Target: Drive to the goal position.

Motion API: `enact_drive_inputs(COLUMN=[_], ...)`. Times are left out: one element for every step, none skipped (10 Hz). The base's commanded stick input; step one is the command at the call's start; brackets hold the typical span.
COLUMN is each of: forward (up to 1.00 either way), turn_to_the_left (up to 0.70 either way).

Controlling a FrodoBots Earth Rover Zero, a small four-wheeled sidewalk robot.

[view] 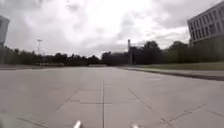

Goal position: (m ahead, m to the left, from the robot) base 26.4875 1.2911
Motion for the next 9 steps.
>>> enact_drive_inputs(forward=[1.0,1.0,1.0,1.0,1.0,1.0,1.0,1.0,1.0], turn_to_the_left=[0.4,0.4,0.33,0.0,0.0,0.0,0.0,0.0,0.0])
